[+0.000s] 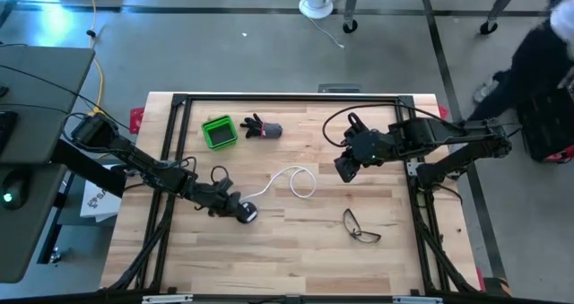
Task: Coil cords
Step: Uncoil the white wire from the spool
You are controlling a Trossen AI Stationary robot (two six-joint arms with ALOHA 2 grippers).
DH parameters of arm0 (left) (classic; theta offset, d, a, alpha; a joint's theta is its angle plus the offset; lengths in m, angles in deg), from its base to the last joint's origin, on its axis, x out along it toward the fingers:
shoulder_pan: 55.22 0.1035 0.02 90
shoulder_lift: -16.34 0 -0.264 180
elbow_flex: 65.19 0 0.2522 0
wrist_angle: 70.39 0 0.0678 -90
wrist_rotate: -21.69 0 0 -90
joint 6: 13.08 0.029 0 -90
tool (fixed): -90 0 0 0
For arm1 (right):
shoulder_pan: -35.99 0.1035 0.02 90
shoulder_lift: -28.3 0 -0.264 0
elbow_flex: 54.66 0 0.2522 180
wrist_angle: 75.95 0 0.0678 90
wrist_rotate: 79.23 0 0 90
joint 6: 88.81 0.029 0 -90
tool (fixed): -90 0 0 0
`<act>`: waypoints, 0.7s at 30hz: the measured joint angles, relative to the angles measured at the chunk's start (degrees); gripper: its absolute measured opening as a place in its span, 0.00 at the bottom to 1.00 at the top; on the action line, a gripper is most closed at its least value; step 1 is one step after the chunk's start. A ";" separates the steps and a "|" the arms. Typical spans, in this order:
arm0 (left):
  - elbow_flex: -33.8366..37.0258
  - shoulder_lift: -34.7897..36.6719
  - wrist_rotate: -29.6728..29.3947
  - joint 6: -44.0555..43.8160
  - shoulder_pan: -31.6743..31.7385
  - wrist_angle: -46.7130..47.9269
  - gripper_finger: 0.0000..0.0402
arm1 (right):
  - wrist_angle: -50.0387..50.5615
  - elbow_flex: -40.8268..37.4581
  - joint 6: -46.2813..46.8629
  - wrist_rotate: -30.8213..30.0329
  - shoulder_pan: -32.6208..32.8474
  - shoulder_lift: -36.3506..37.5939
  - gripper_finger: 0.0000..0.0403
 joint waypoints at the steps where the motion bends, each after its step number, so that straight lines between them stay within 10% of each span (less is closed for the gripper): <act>1: 0.00 0.00 0.96 -0.01 0.00 0.07 0.44 | -0.07 0.00 0.25 0.00 -0.01 0.00 0.43; 21: 0.02 -0.02 11.36 12.35 0.00 -2.98 0.49 | -0.05 0.00 4.68 0.02 -0.02 0.00 0.43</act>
